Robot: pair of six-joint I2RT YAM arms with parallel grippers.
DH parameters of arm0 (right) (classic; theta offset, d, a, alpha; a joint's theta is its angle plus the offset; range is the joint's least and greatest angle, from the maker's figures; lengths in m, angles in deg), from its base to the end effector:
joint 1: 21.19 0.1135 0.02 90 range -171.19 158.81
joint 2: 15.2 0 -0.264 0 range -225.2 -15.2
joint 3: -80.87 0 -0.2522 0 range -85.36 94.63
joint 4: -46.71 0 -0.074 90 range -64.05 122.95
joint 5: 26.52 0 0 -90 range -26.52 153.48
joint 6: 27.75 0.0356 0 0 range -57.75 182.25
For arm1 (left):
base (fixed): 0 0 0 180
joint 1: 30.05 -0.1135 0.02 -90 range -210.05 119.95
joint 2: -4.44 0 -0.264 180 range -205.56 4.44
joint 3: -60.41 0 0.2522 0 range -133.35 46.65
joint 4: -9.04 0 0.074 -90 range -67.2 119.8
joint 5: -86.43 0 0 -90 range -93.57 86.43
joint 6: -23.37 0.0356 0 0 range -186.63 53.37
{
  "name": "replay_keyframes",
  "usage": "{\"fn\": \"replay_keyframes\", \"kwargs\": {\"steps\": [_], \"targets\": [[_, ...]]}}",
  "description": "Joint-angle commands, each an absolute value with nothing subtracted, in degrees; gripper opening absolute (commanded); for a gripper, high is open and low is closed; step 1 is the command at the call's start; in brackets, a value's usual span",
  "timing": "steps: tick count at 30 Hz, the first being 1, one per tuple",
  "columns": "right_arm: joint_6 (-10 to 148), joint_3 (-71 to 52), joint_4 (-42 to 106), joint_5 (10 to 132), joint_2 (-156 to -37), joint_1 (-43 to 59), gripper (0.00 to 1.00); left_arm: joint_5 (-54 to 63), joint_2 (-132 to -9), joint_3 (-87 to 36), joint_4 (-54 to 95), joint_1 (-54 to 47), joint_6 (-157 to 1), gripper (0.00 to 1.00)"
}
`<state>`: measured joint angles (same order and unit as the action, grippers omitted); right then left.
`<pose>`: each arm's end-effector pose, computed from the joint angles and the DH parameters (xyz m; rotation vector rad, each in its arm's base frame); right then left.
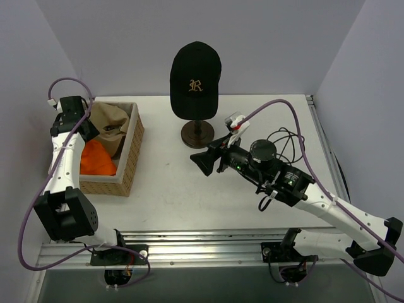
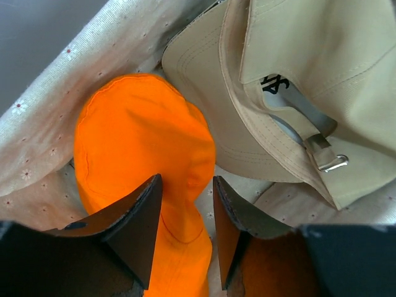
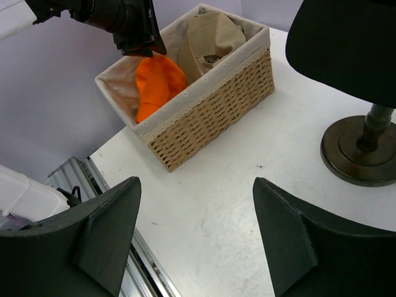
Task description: Stack the hats
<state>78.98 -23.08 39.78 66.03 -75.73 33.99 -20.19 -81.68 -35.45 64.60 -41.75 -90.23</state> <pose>0.1366 0.1991 0.4272 -0.5335 1.4114 1.0567 0.3172 0.0761 0.3420 -0.8406 2.1849 0.2412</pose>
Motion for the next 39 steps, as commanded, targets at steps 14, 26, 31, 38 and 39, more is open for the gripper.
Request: {"fn": "replay_keyframes", "kwargs": {"steps": [14,26,31,38,39], "targets": [[77.2,-22.7,41.8,62.7,-72.6,34.4,0.69,-23.3,-77.1,-35.3,62.8,-41.9,-92.4,0.02],[77.8,-22.6,43.4,62.9,-74.6,34.7,0.69,-24.5,-69.0,-39.6,64.5,-41.7,-92.3,0.02],[78.1,-20.7,43.4,62.9,-78.0,36.0,0.69,-21.1,-67.2,-41.6,61.4,-42.0,-92.5,0.02],[77.8,-16.7,47.5,64.9,-83.7,38.5,0.69,-18.9,-66.0,-50.4,63.7,-41.6,-95.0,0.02],[77.7,-15.6,48.6,64.7,-86.5,39.1,0.69,-18.6,-66.8,-51.7,64.8,-41.6,-95.1,0.02]]}}
